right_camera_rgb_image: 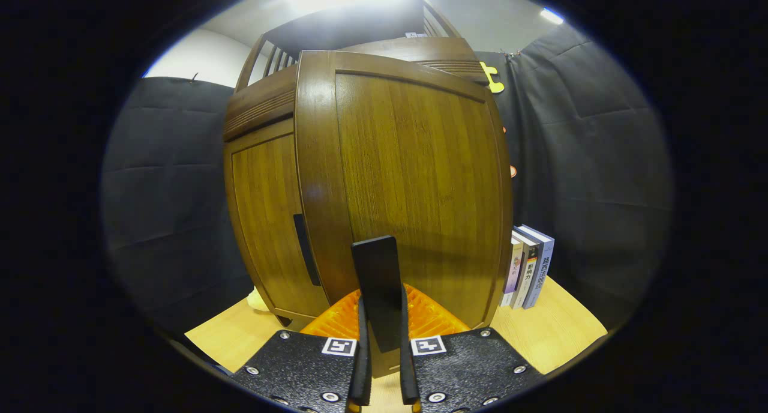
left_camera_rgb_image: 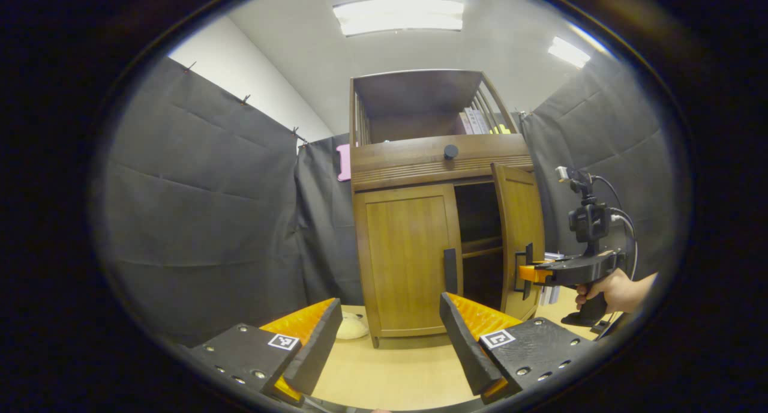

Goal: Open the right door of the double-door shoe cabinet with the right hand, and open the left door with the left hand.

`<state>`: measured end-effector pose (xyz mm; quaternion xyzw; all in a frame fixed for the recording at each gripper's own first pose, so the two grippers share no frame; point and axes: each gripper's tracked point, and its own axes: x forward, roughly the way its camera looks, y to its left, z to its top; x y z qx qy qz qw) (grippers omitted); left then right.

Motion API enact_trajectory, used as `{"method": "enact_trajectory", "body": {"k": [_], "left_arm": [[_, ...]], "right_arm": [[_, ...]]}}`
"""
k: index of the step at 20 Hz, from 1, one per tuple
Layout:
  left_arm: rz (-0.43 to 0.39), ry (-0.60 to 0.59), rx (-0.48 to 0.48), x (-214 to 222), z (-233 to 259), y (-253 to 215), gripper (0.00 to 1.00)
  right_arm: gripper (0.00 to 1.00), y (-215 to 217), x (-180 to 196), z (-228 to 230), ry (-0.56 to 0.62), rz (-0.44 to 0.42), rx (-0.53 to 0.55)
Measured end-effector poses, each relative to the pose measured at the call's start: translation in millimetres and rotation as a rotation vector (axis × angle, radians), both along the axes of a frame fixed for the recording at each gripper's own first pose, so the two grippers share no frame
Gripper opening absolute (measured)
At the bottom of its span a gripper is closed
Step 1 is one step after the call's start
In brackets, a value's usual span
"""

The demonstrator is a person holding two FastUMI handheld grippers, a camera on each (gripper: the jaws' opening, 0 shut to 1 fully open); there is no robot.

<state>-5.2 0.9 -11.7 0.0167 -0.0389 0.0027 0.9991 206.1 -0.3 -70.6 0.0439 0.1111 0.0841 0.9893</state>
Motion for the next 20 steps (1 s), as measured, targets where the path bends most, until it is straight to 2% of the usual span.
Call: {"method": "enact_trajectory", "body": {"k": [2, 3, 4, 5, 6, 8, 9, 10, 11, 20], "left_arm": [[-0.008, -0.003, -0.001, 0.4, -0.3, -1.0, 1.0], [-0.014, -0.004, -0.003, 0.4, -1.1, -1.6, 0.93], [-0.019, -0.002, -0.006, 0.4, -2.4, -1.7, 1.0], [-0.024, 0.001, -0.007, 0.2, -2.5, -1.9, 1.0], [-0.028, 0.003, -0.007, -0.1, -2.8, -1.5, 0.93], [-0.029, 0.002, -0.008, 0.2, -2.7, -1.4, 0.93], [-0.028, -0.001, -0.009, 0.1, -2.4, -1.4, 1.0], [-0.028, -0.002, -0.01, 0.8, -3.4, -1.7, 1.0], [-0.03, 0.001, -0.012, 1.3, -4.1, -1.8, 0.93], [-0.06, 0.038, -0.041, 7.0, -19.1, -1.9, 0.93]], "right_arm": [[0.19, -5.2, -5.2, -0.1, 0.004, -0.001, -0.002], [0.19, -8.1, -7.6, 0.0, 0.006, -0.003, -0.003], [0.19, -10.1, -9.4, 0.4, 0.008, -0.006, -0.002], [0.19, -12.2, -10.2, 0.3, 0.009, -0.01, -0.001], [0.19, -14.0, -12.6, 0.5, 0.01, -0.014, -0.001], [0.19, -21.3, -18.8, 1.3, 0.013, -0.022, -0.008], [0.19, -26.0, -21.7, 1.4, 0.013, -0.025, -0.013], [0.19, -31.4, -25.1, 2.5, 0.015, -0.031, -0.017], [0.18, -37.3, -28.7, 2.3, 0.018, -0.04, -0.021], [0.18, -92.5, -54.1, 4.9, 0.029, -0.128, -0.039]]}}
